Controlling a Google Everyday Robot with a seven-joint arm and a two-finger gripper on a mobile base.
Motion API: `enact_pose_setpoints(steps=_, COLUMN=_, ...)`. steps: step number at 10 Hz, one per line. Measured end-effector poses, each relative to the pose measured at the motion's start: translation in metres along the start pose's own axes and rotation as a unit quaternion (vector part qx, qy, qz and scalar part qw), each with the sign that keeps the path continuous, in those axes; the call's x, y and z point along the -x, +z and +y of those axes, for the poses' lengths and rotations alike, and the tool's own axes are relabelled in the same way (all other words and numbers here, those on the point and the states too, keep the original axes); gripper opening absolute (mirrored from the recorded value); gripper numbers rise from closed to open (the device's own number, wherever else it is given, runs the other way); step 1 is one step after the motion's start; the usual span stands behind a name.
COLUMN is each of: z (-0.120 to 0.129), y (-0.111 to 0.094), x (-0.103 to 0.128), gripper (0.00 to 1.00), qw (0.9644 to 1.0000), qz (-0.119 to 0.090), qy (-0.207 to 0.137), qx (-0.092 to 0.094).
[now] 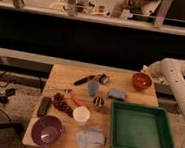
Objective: Place banana in red bowl
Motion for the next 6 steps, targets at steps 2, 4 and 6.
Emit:
enact_pose_setpoints(steps=2, z=0.002, y=0.007, x=0.007, gripper=0.05, qw=0.9999, qz=-0.009, qy=0.004, qx=0.0)
enact_pose_setpoints(steps=4, z=0.007, y=0.014, x=0.01, gripper=0.05, qw=0.9998, qz=-0.017, qy=0.01, qx=0.001)
enact_pose_setpoints(steps=6, z=0.009, y=0.018, x=0.016, gripper=0.05, qw=0.9996, qz=-0.024, qy=0.013, qx=0.001)
